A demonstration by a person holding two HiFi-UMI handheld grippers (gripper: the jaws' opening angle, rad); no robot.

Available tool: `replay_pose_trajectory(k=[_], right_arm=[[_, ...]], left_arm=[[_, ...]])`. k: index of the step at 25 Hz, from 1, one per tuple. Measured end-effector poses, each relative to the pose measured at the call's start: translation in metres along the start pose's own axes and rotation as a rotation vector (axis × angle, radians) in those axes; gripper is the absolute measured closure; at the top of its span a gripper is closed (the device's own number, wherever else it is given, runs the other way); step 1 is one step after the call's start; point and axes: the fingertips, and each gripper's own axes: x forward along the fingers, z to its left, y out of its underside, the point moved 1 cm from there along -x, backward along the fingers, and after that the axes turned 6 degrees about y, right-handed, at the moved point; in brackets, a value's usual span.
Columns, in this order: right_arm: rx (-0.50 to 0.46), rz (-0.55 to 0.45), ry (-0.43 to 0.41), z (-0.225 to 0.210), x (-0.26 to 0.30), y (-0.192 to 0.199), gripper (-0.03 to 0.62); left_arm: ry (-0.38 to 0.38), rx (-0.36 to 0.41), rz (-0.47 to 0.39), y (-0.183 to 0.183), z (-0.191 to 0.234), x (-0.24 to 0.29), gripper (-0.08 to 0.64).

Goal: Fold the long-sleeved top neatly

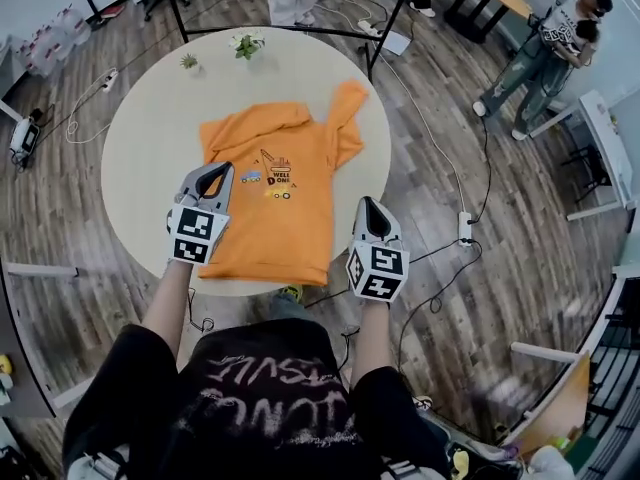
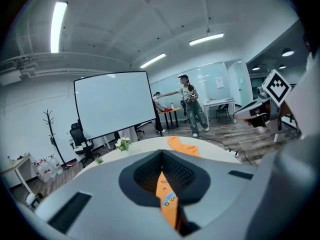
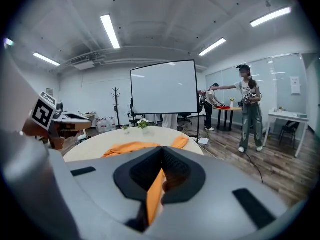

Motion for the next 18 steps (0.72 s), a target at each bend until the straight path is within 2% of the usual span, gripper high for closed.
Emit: replay_pose_trajectory(k=[6,10,18], right_arm=[[-0.035,0.047,-0.045,-0.031,0.064,-0.007,0.588],[-0.037,0.093,-0.034,-0.050,0.098,0.009,0.588],[-0.038,0.185,-0.020,-0.070,0.140,0.050,0.588]], left_arm=[[0.016,0.057,0.057,-0.012,0.000,0.088,0.549],[0.060,0.107,0.132,0.006,-0.007,0.151,0.549],[0.117,0.138,0.237,0.052,-0.009,0.247,0.529]])
